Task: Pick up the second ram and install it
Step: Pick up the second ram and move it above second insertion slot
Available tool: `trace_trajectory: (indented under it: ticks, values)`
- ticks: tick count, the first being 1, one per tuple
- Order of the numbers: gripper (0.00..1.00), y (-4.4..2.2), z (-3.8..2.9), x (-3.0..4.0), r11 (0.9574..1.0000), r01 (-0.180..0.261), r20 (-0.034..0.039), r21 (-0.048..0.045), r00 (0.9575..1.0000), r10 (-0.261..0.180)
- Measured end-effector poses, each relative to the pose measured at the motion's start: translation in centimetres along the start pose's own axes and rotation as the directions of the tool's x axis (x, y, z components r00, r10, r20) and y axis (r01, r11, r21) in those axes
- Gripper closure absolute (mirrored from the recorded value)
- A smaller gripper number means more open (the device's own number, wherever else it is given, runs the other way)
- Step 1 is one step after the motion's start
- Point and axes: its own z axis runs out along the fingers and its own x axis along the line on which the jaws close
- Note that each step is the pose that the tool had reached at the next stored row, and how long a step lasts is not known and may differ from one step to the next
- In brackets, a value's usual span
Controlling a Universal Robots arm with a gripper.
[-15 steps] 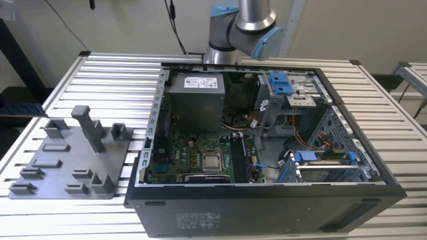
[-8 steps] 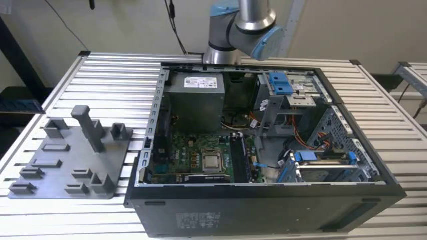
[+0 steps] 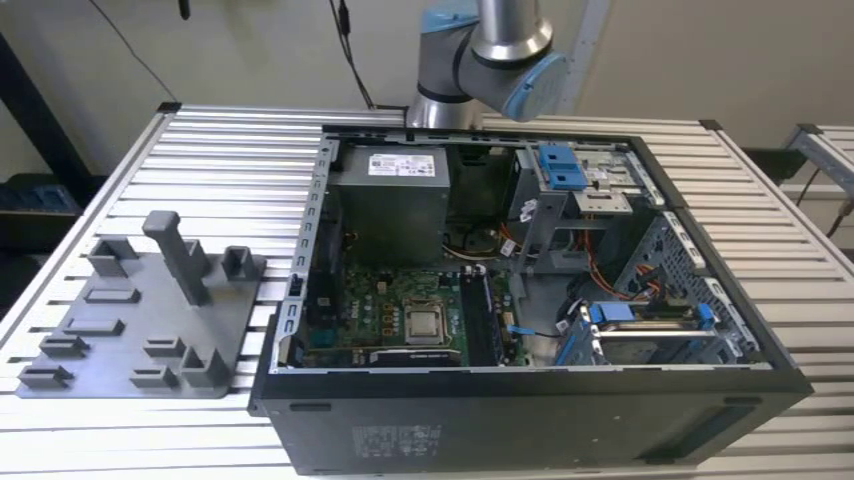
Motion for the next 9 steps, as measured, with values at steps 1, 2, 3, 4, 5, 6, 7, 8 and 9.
trace_trajectory:
  ticks: [1,2,3,4,5,6,7,8,9]
  values:
    - [0.86,-0.01,-0.19,0.00,1.0000,0.000,0.0000,0.0000,1.0000,0.000]
    - [0.86,-0.01,-0.37,0.00,1.0000,0.000,0.0000,0.0000,1.0000,0.000]
    - [0.86,-0.02,-0.55,0.00,1.0000,0.000,0.0001,0.0001,1.0000,0.000]
    - [0.86,-0.02,-0.72,0.00,1.0000,0.000,0.0001,0.0001,1.0000,0.000]
    - [0.86,-0.02,-0.89,0.00,1.0000,0.000,0.0001,0.0000,1.0000,0.000]
    - [0.86,-0.03,-1.03,0.00,1.0000,0.000,0.0000,0.0000,1.0000,0.000]
    - [0.86,-0.03,-1.12,0.00,1.0000,0.000,0.0000,0.0000,1.0000,0.000]
    - [0.86,-0.03,-1.13,-0.01,1.0000,0.000,0.0000,0.0000,1.0000,0.000]
    - [0.86,-0.03,-1.13,-0.01,1.0000,0.000,0.0001,0.0001,1.0000,0.000]
